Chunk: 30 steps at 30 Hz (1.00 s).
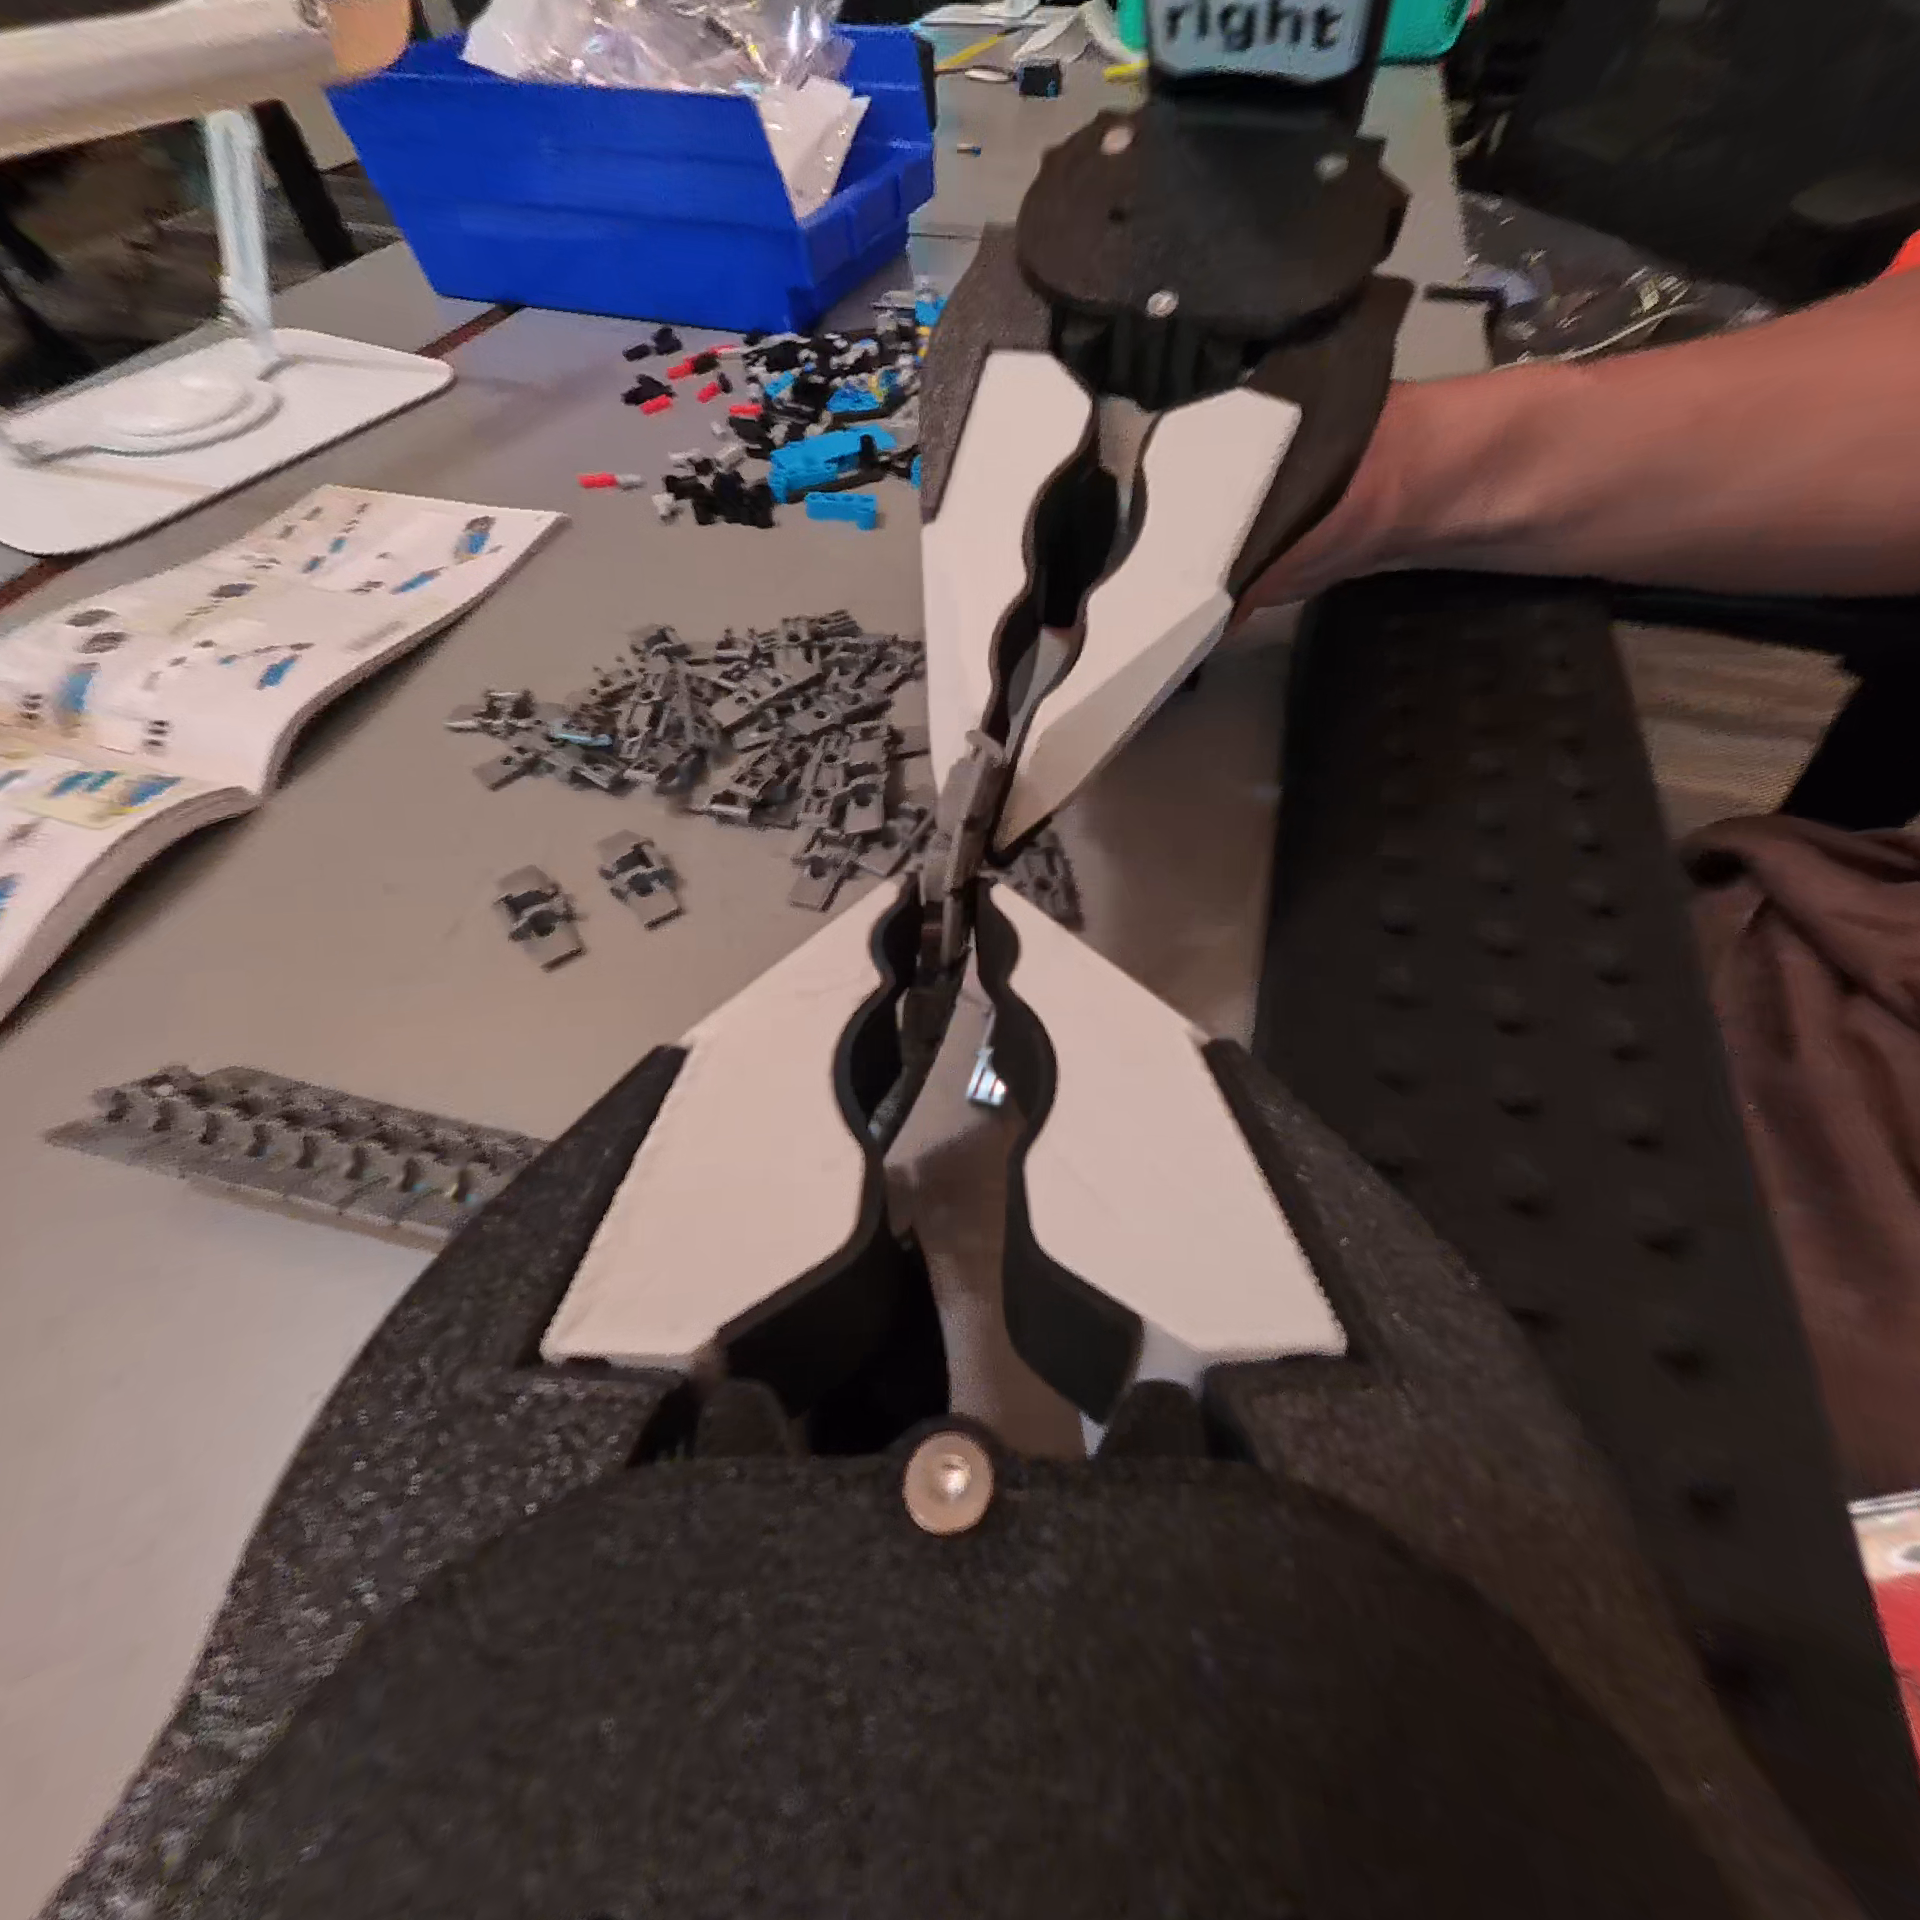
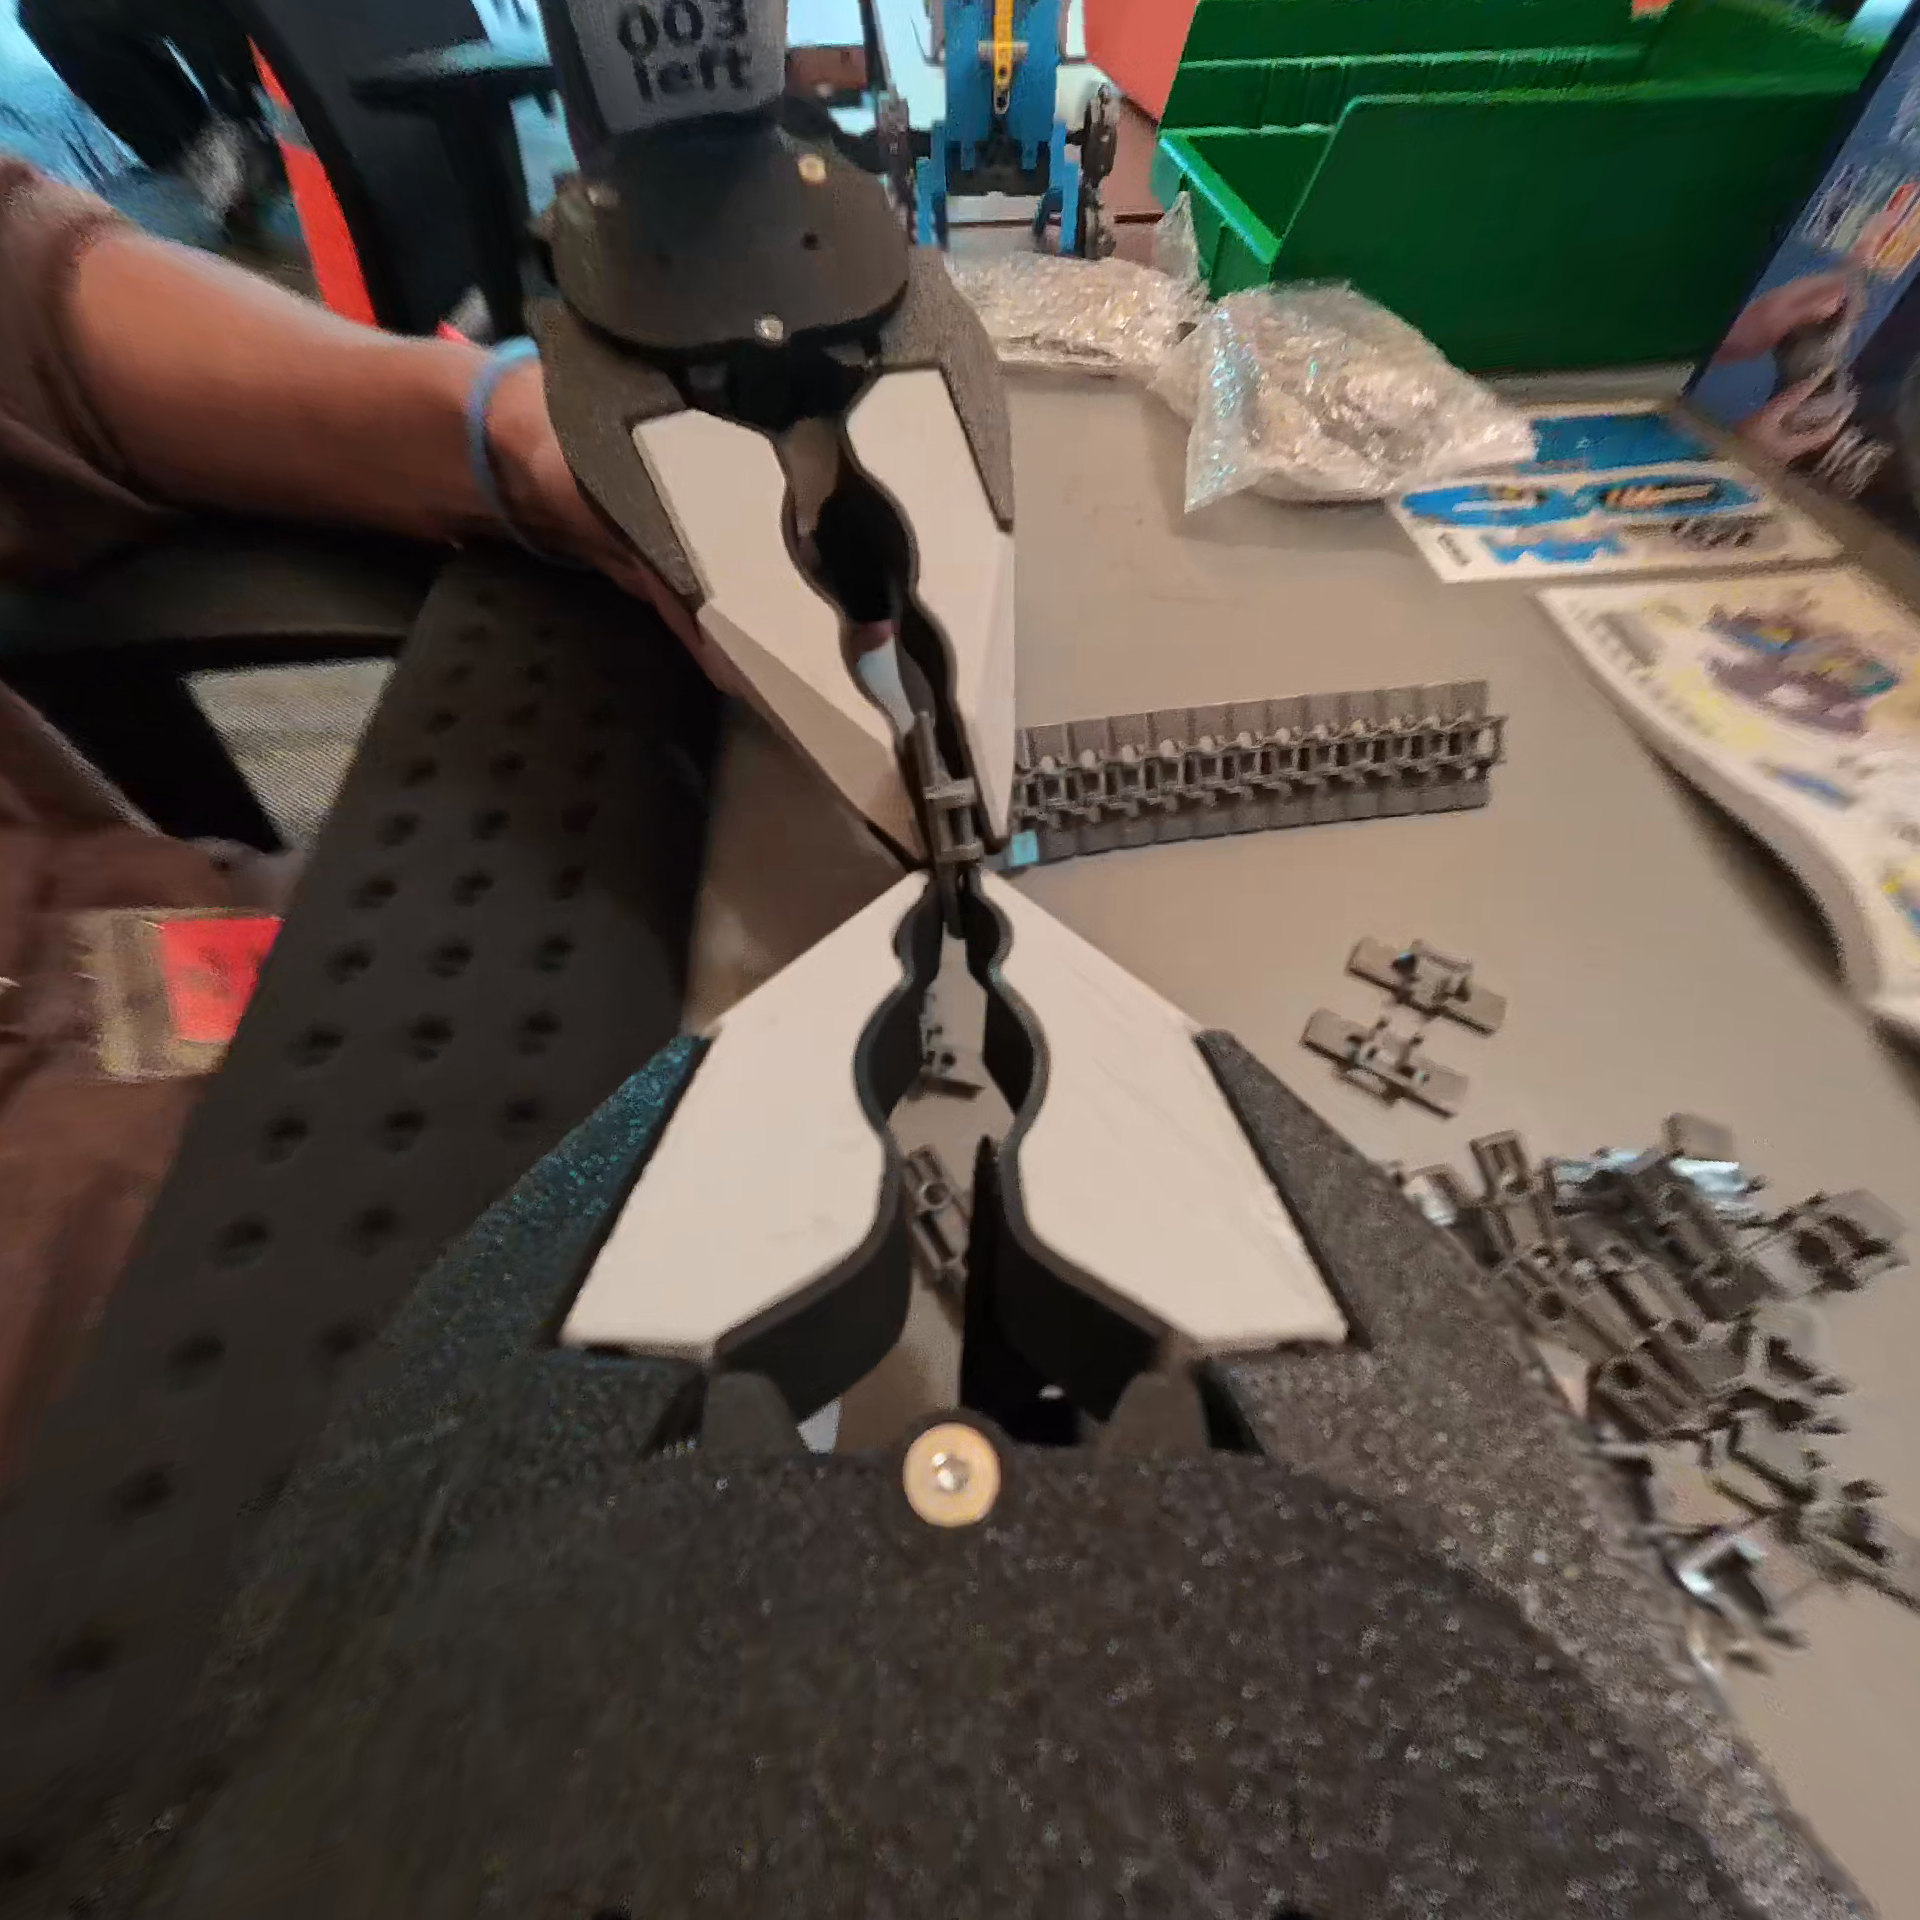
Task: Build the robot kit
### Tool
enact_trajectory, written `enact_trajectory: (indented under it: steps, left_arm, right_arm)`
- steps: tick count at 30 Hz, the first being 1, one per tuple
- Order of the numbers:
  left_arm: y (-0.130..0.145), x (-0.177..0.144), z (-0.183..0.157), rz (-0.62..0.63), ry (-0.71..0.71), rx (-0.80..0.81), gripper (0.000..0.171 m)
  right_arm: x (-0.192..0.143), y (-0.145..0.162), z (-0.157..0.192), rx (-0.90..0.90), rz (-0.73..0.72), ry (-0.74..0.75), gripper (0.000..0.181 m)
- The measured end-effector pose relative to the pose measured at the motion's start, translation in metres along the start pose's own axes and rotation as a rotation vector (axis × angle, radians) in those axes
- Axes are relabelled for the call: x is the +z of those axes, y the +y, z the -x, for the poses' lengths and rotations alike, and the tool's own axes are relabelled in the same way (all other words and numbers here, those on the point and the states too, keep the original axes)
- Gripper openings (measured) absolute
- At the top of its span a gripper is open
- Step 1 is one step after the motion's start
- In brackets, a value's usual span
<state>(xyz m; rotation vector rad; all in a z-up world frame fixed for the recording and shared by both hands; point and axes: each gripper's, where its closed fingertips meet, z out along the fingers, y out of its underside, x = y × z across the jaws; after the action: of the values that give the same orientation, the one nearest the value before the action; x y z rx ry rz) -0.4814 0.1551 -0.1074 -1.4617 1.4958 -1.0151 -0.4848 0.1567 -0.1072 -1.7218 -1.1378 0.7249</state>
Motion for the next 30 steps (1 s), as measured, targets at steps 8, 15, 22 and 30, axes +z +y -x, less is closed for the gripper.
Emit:
enact_trajectory:
  steps: [8, 15, 22, 30]
  left_arm:
    - [0.0, -0.022, 0.001, -0.013, -0.11, 0.081, 0.008]
    - [0.0, -0.023, 0.009, -0.048, -0.154, 0.062, 0.007]
    - [-0.011, -0.032, 0.037, -0.136, -0.28, -0.067, 0.007]
    - [-0.03, -0.072, 0.056, -0.259, -0.522, 0.013, 0.007]
  right_arm:
    - [0.021, -0.002, 0.005, -0.132, 0.115, -0.033, 0.003]
    - [0.012, -0.005, -0.019, -0.076, 0.08, -0.004, 0.026]
    - [0.005, 0.023, -0.123, 0.1, 0.294, 0.165, 0.026]
    - [0.011, 0.057, -0.11, 0.177, 0.408, 0.185, 0.021]
